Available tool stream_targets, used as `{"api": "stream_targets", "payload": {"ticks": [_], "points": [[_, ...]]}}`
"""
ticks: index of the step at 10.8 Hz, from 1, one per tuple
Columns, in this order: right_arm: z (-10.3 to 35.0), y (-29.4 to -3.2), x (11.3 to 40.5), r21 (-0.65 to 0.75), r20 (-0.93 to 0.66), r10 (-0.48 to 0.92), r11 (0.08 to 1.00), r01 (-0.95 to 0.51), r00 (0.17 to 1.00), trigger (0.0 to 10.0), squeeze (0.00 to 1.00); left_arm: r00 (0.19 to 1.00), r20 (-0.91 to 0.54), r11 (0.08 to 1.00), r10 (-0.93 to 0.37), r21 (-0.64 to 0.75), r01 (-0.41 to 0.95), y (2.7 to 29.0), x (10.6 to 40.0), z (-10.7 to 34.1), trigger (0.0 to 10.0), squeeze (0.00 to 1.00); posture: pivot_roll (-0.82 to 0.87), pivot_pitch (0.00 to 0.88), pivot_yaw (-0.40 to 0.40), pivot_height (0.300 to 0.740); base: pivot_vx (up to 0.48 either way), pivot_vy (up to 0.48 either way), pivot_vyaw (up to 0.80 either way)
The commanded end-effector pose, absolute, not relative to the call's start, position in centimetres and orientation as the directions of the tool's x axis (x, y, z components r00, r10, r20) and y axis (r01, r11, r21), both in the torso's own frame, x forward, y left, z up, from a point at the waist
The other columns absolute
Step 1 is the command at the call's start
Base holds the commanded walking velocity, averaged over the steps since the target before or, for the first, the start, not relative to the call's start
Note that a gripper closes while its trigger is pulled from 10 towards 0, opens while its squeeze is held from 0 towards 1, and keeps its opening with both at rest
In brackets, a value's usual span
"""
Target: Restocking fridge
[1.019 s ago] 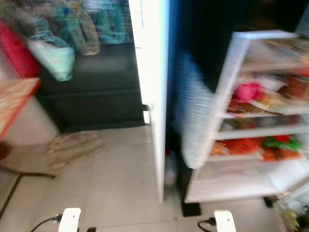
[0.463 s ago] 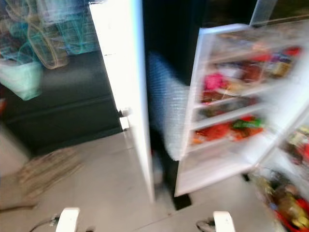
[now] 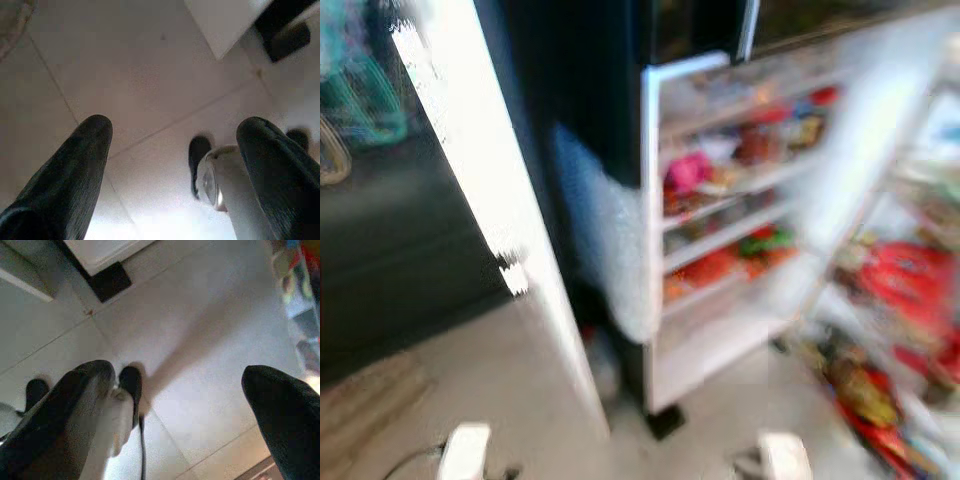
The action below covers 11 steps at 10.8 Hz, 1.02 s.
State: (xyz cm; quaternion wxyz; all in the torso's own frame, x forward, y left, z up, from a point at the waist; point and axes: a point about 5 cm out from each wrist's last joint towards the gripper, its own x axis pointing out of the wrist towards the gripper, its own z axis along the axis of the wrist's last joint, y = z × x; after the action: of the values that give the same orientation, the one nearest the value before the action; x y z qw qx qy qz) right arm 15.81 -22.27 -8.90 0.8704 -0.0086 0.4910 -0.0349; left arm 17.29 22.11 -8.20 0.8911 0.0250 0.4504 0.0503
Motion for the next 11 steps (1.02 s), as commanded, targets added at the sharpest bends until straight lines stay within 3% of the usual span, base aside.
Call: {"api": "stream_targets", "payload": {"ticks": [1,2,6,9,11], "points": [[-9.0,-23.3,15.1,-0.073,-0.864,-0.095,0.995,0.064,0.495,10.0,0.0,0.576,-0.811,0.995,0.103,0.085,-0.059,21.7,17.1,-8.4,10.0,0.0,0.02,0.015,0.046,0.74,0.0,0.0,-0.78],[-9.0,-23.3,15.1,-0.073,-0.864,-0.095,0.995,0.064,0.495,10.0,0.0,0.575,-0.812,0.995,0.104,0.086,-0.058,21.7,17.1,-8.4,10.0,0.0,0.02,0.015,0.046,0.74,0.0,0.0,-0.79],[-9.0,-23.4,14.9,-0.078,-0.862,-0.121,0.991,0.106,0.493,10.0,0.0,0.572,-0.814,0.995,0.102,0.09,-0.05,21.7,17.0,-8.4,10.0,0.0,0.01,0.015,0.048,0.74,0.0,0.0,0.0],[-9.2,-24.0,14.1,-0.126,-0.849,-0.289,0.923,0.363,0.443,10.0,0.0,0.567,-0.816,0.994,0.107,0.099,-0.045,21.7,16.9,-8.5,10.0,0.0,0.0,0.016,0.048,0.74,0.0,0.0,0.0],[-9.3,-24.4,13.0,-0.179,-0.816,-0.471,0.757,0.629,0.335,10.0,0.0,0.563,-0.819,0.994,0.11,0.106,-0.041,21.8,16.8,-8.5,10.0,0.0,-0.01,0.014,0.053,0.74,0.0,0.0,0.0]]}}
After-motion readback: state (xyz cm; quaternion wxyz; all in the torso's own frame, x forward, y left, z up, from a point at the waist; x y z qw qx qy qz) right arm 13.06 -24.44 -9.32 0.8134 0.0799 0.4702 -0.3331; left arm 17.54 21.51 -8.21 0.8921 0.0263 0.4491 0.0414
